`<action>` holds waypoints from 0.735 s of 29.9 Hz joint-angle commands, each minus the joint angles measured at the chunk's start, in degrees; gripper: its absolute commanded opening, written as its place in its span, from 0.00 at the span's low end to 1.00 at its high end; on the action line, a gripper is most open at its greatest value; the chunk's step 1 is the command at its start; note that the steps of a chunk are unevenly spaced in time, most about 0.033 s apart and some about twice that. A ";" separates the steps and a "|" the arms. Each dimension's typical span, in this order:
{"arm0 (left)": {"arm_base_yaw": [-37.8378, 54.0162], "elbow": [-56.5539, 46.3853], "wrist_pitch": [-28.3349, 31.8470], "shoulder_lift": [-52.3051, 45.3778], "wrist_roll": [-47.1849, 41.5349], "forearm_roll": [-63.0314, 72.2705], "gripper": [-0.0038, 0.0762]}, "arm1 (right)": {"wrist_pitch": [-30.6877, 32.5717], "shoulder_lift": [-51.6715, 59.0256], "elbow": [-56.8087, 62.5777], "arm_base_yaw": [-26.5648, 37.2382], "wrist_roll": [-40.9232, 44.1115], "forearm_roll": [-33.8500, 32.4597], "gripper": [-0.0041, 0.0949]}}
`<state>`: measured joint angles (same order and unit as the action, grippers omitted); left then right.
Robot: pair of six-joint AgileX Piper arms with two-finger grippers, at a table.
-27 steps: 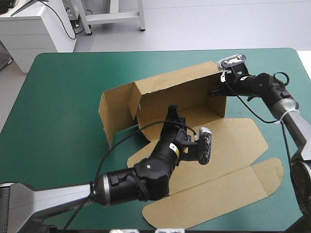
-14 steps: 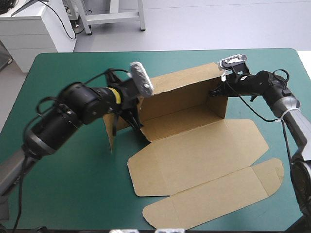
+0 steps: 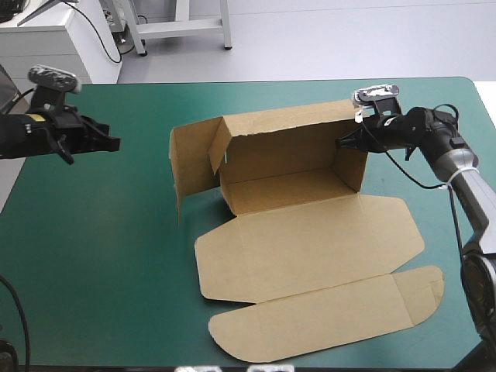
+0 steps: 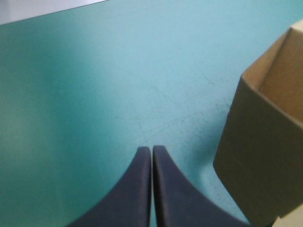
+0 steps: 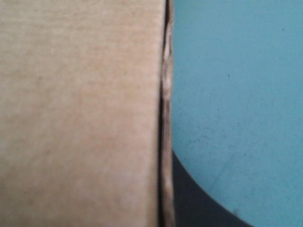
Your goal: Fold the box
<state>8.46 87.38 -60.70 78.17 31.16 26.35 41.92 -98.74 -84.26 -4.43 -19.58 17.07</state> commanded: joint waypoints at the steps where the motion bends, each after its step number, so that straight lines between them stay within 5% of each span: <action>1: 6.06 -0.88 1.39 -2.12 0.47 6.81 0.04 | 16.61 0.54 -6.31 0.39 4.82 -6.69 0.04; 6: 9.39 -3.84 0.07 -2.12 0.60 9.50 0.04 | 29.41 -1.71 -15.17 0.28 8.81 -7.41 0.04; 18: 9.39 -4.71 -1.14 -2.12 3.65 10.58 0.04 | 29.66 3.13 -16.37 -3.19 15.15 -11.72 0.04; 22: 9.39 -4.71 -1.03 -2.12 3.65 10.49 0.04 | 29.66 7.33 -13.04 -3.19 16.42 -8.70 0.04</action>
<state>17.68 81.34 -63.71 78.04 34.85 34.23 70.68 -97.22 -97.82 -7.68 -4.37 5.85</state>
